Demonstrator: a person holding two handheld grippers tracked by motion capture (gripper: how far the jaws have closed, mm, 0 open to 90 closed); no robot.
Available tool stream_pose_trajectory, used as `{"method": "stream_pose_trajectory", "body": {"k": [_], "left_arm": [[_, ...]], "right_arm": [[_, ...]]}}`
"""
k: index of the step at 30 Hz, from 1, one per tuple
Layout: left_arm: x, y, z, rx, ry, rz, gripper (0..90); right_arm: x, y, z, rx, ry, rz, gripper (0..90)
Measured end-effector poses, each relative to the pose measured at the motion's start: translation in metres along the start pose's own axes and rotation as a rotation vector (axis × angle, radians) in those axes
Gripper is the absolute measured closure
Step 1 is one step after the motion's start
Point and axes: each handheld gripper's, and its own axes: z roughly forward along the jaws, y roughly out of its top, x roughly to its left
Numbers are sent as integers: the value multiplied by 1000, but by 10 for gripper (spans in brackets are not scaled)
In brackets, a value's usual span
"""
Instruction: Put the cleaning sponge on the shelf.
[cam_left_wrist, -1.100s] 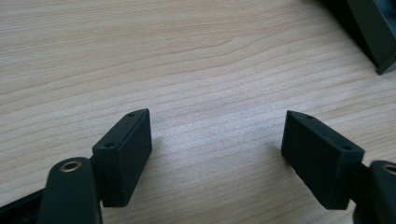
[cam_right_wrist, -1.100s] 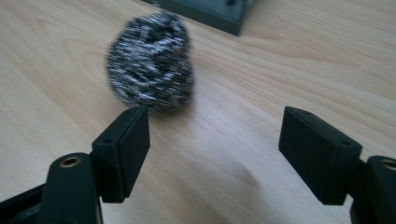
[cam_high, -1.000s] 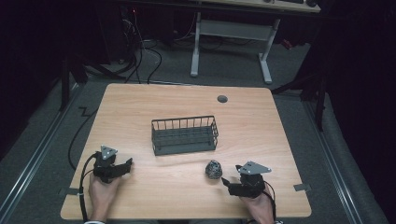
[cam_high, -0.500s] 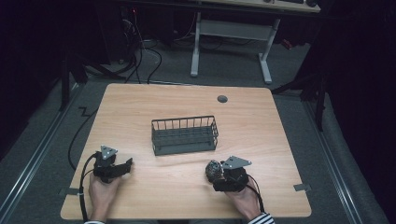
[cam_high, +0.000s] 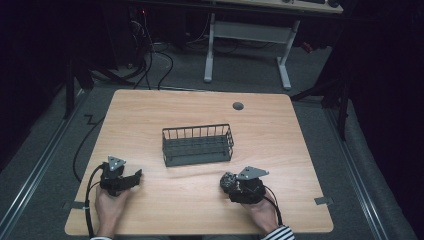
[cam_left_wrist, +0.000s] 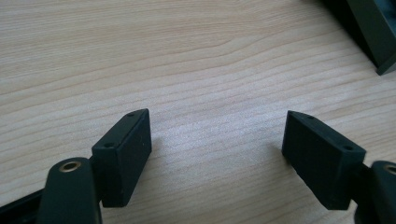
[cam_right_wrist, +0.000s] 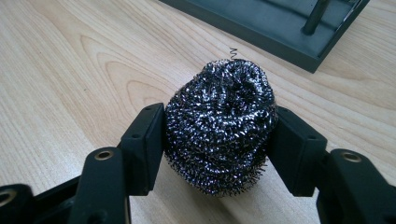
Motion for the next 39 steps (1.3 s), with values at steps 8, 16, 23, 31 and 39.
{"method": "stream_pose_trajectory", "body": {"k": [8,16,23,31,39], "left_arm": [[1,0,0,4,0,-2,226],[1,0,0,5,-2,-1,219],[0,0,0,6,-2,1,216],[0,0,0,7,-5,4,211],[0,0,0,7,-5,4,210]], "right_arm": [[0,2,-7,-25,35,10,432],[0,18,-13,-54,87,14,438],[-3,24,-20,-72,117,24,440],[-11,44,-35,-101,156,15,439],[-18,60,-48,-137,166,5,439]]}}
